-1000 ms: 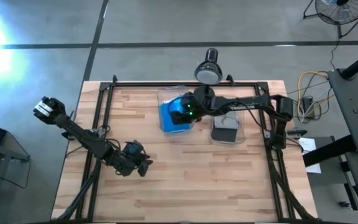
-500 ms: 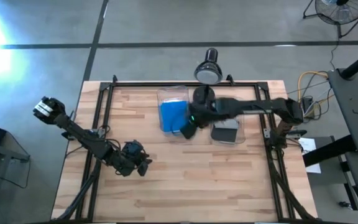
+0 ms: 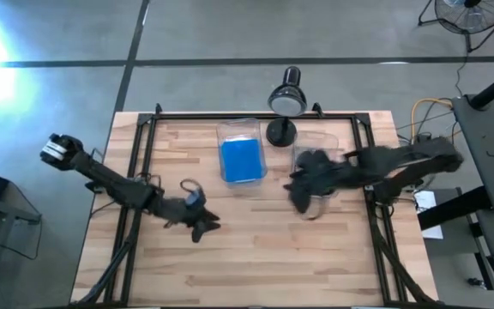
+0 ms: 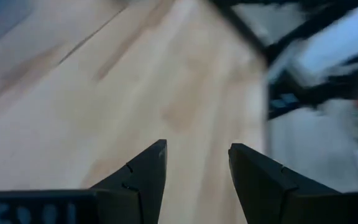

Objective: Pick & place jewel cases by type
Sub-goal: Return to Home Position

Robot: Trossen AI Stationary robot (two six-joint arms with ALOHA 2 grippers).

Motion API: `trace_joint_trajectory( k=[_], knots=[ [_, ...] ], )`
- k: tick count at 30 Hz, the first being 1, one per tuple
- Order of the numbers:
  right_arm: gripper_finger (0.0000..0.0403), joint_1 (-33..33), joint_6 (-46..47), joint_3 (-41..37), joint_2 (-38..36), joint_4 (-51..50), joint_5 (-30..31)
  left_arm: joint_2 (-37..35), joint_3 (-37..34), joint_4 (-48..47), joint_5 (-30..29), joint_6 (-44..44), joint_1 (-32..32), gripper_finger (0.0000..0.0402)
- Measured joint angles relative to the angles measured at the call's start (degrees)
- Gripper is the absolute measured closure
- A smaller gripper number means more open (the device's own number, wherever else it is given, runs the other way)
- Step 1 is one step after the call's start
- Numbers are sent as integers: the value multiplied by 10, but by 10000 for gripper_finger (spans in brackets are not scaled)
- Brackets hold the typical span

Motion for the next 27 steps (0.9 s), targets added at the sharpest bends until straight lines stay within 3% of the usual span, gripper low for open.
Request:
trace_joint_trajectory(
  k=[3,7,10,13,18,27],
  knots=[
    [205,12,-29,-37,-74,49,27,-12,0,48,83,33,65,246],
    [208,14,-31,-63,-152,33,52,-38,0,32,107,23,138,246],
    [209,11,20,-68,-215,14,53,-61,0,12,120,-51,171,246],
    [209,16,-8,-80,-259,44,42,-86,0,42,134,-9,171,246],
    [209,22,-118,-145,-322,187,-62,-145,0,105,189,79,169,246],
    [209,20,-83,-408,-426,392,-94,-281,-3,-32,192,158,176,246]
  ],
)
